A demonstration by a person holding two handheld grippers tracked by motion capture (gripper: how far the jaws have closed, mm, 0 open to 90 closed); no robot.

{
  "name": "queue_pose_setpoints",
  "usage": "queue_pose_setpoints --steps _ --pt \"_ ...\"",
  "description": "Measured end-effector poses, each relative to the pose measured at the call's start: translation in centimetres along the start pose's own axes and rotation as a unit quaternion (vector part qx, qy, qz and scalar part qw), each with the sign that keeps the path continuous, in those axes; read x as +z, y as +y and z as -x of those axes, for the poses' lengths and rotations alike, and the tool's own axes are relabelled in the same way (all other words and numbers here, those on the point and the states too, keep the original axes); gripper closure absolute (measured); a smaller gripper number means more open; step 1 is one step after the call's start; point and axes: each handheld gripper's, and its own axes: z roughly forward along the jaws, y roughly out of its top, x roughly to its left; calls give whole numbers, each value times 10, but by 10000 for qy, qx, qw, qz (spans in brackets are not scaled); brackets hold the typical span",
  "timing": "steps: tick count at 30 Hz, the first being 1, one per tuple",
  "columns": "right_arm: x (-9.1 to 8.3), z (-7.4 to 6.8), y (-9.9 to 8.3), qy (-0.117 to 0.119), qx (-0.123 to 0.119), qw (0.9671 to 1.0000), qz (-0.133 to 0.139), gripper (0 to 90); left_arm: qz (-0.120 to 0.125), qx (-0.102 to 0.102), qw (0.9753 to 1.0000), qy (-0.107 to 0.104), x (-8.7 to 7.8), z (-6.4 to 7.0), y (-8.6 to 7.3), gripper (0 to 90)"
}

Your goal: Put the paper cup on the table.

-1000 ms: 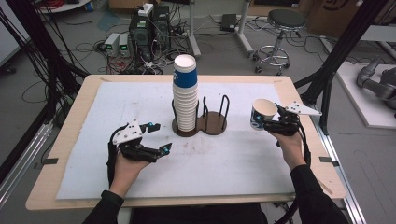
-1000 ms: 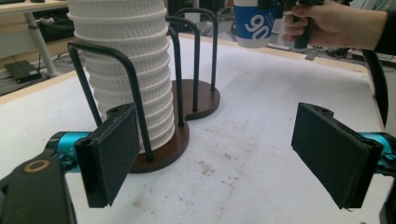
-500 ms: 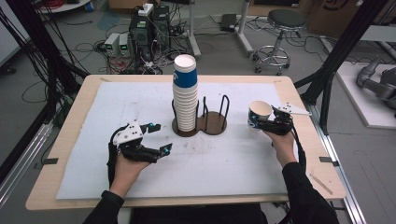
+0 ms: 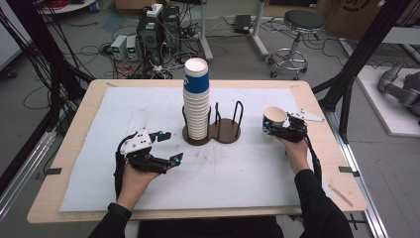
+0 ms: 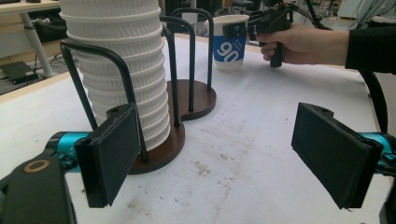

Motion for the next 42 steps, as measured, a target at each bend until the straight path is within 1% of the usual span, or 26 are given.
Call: queue_pose_setpoints --steps 2,5,7,11,13,14,16,24,29,31,33,35,37,42 --pt "2 -1 -1 -27 -32 9999 -102 204 -15 0 10000 8 0 0 0 155" --pt "2 -1 -1 -74 -58 9999 -127 203 -6 -6 10000 -4 0 0 0 155" --pt "2 -3 -1 -102 -128 9997 -157 199 -13 4 10000 -30 1 0 0 155" --pt "-1 -3 0 -153 -72 9995 -259 198 -22 -11 10000 -36 2 0 0 155" --pt "-4 -3 0 -181 -8 9994 -304 196 -35 18 10000 -37 2 1 1 155" --pt "-5 -3 -1 -201 -40 9993 -319 192 -36 28 10000 -35 2 1 1 155" --pt "-6 -4 -1 -223 -30 9991 -358 187 -30 16 10000 -42 2 2 1 155" --pt "-9 -7 -3 -319 -85 9986 -419 174 -30 7 10000 -44 3 2 1 155" --pt "-9 -6 -3 -329 -45 9987 -393 167 -50 5 10000 -47 3 2 1 155" --pt "-9 -6 -3 -321 17 9987 -387 154 -58 -3 10000 -55 4 2 0 154" --pt "-8 -7 -4 -305 25 9986 -425 150 -59 20 10000 -67 4 1 1 155" --pt "-7 -8 -5 -353 -24 9985 -419 150 -55 12 10000 -72 4 2 1 155" --pt "-8 -9 -5 -426 -106 9979 -470 150 -64 9 9999 -94 4 2 0 155" --pt "-9 -11 -5 -481 -126 9973 -536 150 -72 8 9999 -114 5 2 1 155"
